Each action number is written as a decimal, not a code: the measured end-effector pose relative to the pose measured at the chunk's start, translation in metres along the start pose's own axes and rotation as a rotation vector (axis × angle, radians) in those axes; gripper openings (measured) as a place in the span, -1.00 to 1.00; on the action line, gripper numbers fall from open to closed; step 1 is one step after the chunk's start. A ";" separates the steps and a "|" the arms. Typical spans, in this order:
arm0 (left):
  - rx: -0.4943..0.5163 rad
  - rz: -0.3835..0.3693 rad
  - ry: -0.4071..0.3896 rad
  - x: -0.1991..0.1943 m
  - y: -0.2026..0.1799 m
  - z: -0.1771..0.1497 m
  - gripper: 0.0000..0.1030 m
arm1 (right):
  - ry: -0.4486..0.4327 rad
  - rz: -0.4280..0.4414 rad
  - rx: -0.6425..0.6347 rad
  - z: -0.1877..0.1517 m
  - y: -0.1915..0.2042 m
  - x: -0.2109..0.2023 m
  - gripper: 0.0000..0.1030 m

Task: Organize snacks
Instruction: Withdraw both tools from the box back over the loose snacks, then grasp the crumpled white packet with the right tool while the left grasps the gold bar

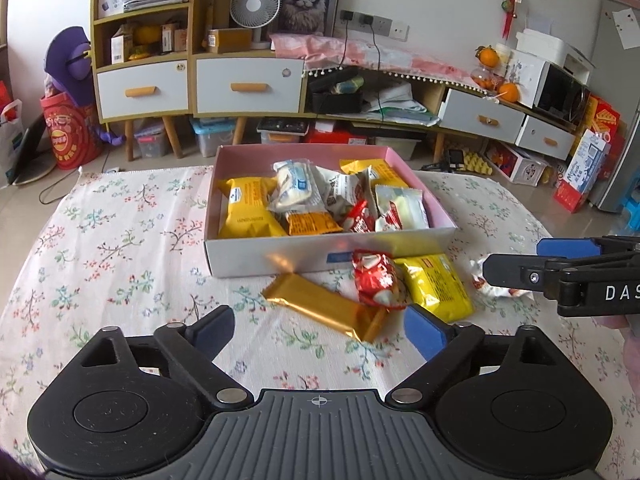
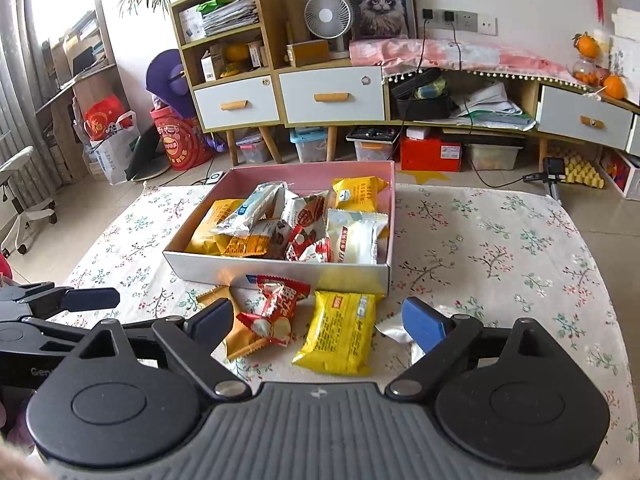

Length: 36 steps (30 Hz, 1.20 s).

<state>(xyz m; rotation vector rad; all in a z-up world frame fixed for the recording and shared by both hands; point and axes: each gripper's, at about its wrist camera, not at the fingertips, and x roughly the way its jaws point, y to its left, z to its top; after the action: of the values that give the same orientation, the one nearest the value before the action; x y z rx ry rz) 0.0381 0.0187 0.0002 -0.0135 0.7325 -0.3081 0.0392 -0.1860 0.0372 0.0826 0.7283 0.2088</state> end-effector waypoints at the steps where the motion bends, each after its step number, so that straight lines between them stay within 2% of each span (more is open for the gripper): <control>1: 0.005 0.000 0.000 -0.002 -0.001 -0.003 0.85 | -0.002 0.000 -0.008 -0.002 -0.001 -0.002 0.78; 13: 0.033 -0.008 0.003 -0.004 -0.013 -0.022 0.97 | -0.018 -0.040 -0.039 -0.017 -0.018 -0.012 0.93; 23: 0.130 -0.049 0.010 0.004 -0.034 -0.039 0.97 | -0.018 -0.063 -0.100 -0.031 -0.031 -0.015 0.97; 30: 0.169 -0.083 0.009 0.018 -0.046 -0.044 0.97 | 0.003 -0.083 -0.095 -0.040 -0.048 -0.011 0.97; 36: 0.104 -0.040 -0.016 0.033 -0.035 -0.041 0.97 | 0.001 -0.096 -0.035 -0.042 -0.065 -0.006 0.97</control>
<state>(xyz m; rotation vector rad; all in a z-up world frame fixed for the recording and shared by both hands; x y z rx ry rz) 0.0244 -0.0200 -0.0483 0.0676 0.7002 -0.3836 0.0171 -0.2502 0.0003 0.0141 0.7280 0.1293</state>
